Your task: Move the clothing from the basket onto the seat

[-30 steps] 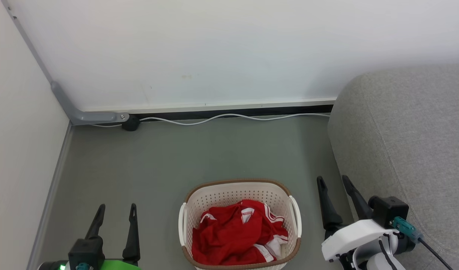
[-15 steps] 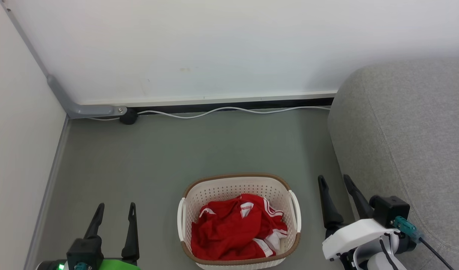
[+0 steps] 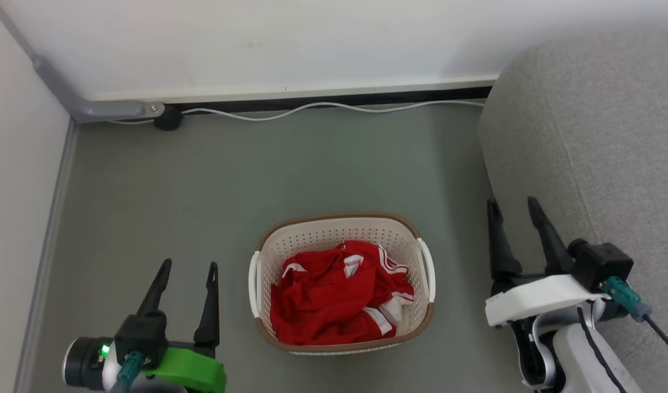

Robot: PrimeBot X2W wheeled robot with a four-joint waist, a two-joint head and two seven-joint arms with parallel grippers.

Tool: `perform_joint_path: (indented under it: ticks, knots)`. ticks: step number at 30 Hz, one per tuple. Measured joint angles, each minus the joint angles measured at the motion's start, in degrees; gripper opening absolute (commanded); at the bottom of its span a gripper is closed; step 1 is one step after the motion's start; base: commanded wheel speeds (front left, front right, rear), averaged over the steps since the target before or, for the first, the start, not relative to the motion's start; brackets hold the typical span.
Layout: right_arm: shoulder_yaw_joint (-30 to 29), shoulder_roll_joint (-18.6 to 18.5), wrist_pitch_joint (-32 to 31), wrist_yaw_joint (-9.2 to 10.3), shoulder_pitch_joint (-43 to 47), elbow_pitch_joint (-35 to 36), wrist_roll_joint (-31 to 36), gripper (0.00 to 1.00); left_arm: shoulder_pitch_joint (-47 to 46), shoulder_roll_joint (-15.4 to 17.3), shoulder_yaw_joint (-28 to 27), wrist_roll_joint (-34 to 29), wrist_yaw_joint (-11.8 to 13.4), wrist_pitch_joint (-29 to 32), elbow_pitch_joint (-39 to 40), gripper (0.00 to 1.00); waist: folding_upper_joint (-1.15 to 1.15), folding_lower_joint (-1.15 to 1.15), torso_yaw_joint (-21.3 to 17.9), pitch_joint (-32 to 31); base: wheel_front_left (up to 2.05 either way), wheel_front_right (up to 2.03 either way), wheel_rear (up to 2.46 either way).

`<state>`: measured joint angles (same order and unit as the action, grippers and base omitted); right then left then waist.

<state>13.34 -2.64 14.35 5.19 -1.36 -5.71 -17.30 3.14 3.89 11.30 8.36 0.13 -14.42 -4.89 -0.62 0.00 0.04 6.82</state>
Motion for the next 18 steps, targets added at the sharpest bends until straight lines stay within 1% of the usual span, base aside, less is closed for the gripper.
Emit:
perform_joint_path:
  ticks: [5,16,18]
  knots:
    - [-1.4,-0.3,0.0,0.05,-2.0,1.6,0.4,1.00,-2.8,-0.2,2.0,-0.4,-0.7,0.0,-1.1,1.00,0.00,0.00,-0.5,3.0,0.00,0.00,0.00]
    - [-4.1,-0.6,0.1,0.46,-7.9,5.2,1.2,1.00,-10.5,-0.7,5.3,-3.0,-1.8,0.0,-6.8,1.00,0.00,0.00,-2.3,11.7,0.00,0.00,0.00]
    - [-4.3,-0.6,0.1,0.46,-8.9,5.7,1.2,1.00,-12.1,-0.7,6.0,-3.1,-2.6,0.0,-7.8,1.00,0.00,0.00,-2.7,13.3,0.00,0.00,0.00]
